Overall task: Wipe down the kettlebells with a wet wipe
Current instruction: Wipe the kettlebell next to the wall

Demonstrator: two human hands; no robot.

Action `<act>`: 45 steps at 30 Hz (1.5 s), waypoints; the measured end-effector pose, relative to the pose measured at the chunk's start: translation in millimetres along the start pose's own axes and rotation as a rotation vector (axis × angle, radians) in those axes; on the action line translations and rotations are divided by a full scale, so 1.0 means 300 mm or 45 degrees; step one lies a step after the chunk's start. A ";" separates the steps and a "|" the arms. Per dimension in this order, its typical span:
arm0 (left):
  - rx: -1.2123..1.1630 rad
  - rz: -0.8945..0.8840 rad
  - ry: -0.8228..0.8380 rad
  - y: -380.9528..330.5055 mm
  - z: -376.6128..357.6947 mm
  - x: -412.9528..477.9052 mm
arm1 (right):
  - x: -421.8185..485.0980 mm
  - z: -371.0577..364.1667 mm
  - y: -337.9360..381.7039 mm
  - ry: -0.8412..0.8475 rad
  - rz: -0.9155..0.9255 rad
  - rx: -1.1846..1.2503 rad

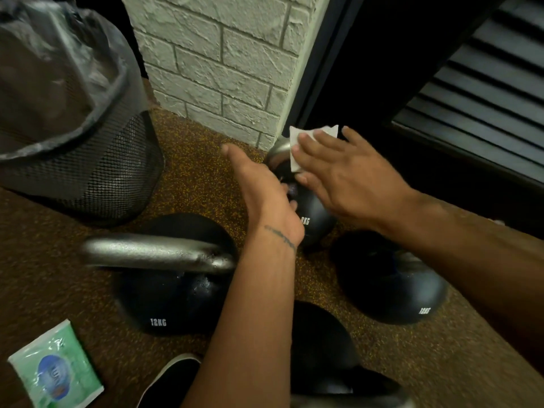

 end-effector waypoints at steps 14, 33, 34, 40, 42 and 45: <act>1.864 -0.586 -0.169 -0.251 -0.140 0.149 | -0.043 -0.007 -0.079 -0.399 -0.554 0.388; 2.227 -1.030 0.232 -0.251 0.005 0.239 | 0.039 -0.019 -0.077 -0.073 -0.247 0.187; 2.244 -1.073 0.229 -0.248 0.004 0.235 | -0.012 -0.011 -0.099 -0.108 -0.342 0.247; 2.398 -1.205 0.230 -0.250 -0.010 0.213 | -0.104 -0.025 -0.113 -0.199 -0.599 0.317; 2.463 -1.201 0.240 -0.258 -0.020 0.209 | -0.040 -0.032 -0.089 -0.214 -0.513 0.220; 2.590 -1.266 0.137 -0.271 -0.035 0.201 | 0.085 -0.046 -0.020 -0.206 -0.333 0.016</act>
Point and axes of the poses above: each hand's wrist, its own x-axis towards the middle knuckle, its own z-axis out of the back of the hand, y = z × x, the point moved 5 cm from there along x, towards the middle knuckle, and after that the axes turned 10 degrees about z, right-handed, at the moved point
